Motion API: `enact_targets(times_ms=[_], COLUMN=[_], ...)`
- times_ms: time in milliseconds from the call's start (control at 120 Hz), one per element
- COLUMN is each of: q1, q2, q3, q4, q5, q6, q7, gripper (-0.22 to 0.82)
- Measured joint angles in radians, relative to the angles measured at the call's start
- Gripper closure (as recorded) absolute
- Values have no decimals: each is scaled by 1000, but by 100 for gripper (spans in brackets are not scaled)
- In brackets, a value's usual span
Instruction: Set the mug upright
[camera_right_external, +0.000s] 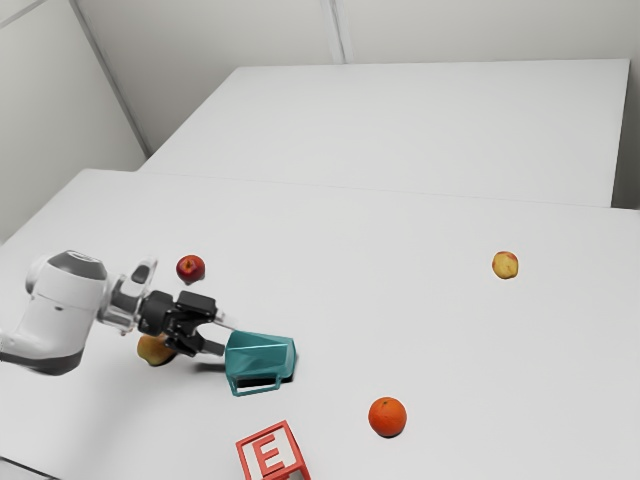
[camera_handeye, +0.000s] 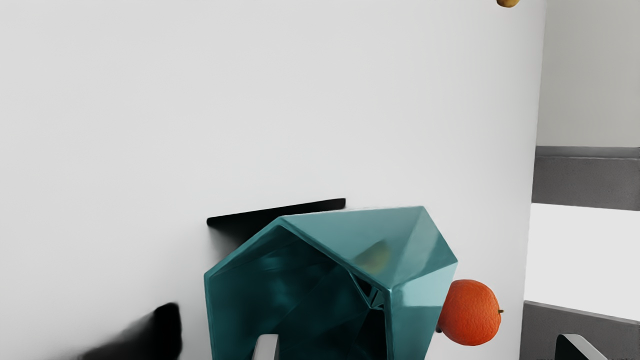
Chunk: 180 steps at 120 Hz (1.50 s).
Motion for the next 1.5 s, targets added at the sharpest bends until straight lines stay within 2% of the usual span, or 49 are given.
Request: enact_targets(times_ms=[142, 350, 400, 542, 650, 767, 942, 1067, 1158, 1267, 1392, 1500], q1=[-4, -3, -3, -4, -3, -2, -3, -2, -2, -5, -51, -85], q2=[3, -1, -1, -2, -3, -8, -22, -58, -55, -21, 186, 312], q3=[-42, -68, -76, -91, -92, -92, -93, -143, -174, -218, -243, -258], q4=[-39, -62, -62, -63, -63, -63, -57, 4, 174, 375, 680, 767], q5=[-94, -183, -196, -216, -222, -224, -224, -200, -38, 347, 821, 1029], q6=[5, 9, 12, 25, 29, 31, 32, 38, 47, 89, 56, 57], q7=[25, 51, 55, 59, 59, 59, 53, 44, 19, -54, -202, -330], gripper=[0, 1, 9, 45, 61, 70, 75, 77, 77, 78, 78, 78])
